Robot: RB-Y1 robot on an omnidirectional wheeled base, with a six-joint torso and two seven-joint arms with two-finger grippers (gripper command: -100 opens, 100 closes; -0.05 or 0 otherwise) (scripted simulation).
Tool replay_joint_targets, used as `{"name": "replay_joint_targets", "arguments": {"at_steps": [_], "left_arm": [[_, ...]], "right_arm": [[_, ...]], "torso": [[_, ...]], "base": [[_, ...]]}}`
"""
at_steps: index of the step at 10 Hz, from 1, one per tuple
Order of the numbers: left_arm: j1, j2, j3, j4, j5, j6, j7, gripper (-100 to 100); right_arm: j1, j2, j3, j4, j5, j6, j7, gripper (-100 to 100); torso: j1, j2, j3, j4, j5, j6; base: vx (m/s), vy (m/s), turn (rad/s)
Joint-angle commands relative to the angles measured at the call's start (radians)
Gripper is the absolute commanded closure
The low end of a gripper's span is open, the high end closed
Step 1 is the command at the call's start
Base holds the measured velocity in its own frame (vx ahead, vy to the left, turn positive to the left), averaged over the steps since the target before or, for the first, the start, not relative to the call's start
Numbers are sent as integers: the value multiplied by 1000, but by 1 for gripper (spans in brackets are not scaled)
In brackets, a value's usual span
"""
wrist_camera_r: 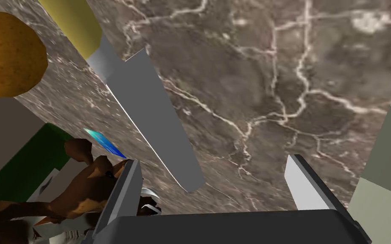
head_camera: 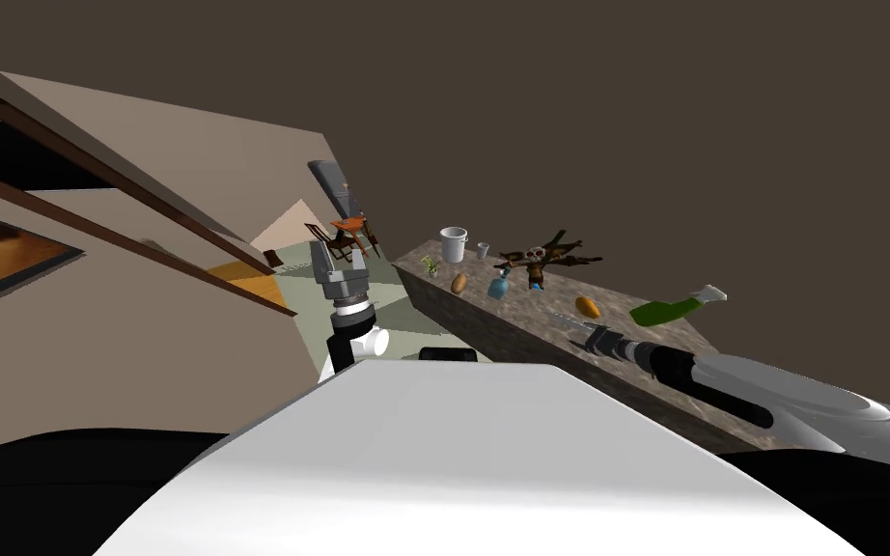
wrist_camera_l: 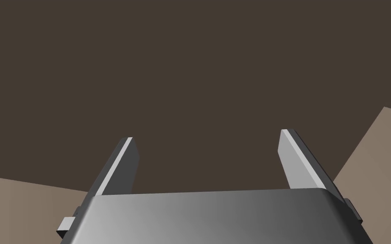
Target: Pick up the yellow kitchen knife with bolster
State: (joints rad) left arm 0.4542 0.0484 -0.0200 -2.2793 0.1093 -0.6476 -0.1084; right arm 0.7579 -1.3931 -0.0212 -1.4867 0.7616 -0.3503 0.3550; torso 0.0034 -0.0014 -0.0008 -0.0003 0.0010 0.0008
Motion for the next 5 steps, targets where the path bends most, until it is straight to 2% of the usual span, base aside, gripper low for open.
{"name": "replay_joint_targets", "arguments": {"at_steps": [1,2,3,5], "left_arm": [[0,0,0,0,0,0,0,0],[0,0,0,0,0,0,0,0],[0,0,0,0,0,0,0,0],[0,0,0,0,0,0,0,0]], "right_arm": [[37,-46,2,27,27,12,-2,-100],[50,-71,8,51,45,18,-1,-100],[50,-71,8,51,45,18,-1,-100],[74,-115,19,93,76,26,0,-100]], "torso": [[0,0,0,0,0,0],[0,-1,-1,0,0,0],[0,-2,-1,0,0,0],[-1,0,0,0,0,0]], "base": [[80,66,76],[86,64,63],[60,42,20],[60,41,51]]}}
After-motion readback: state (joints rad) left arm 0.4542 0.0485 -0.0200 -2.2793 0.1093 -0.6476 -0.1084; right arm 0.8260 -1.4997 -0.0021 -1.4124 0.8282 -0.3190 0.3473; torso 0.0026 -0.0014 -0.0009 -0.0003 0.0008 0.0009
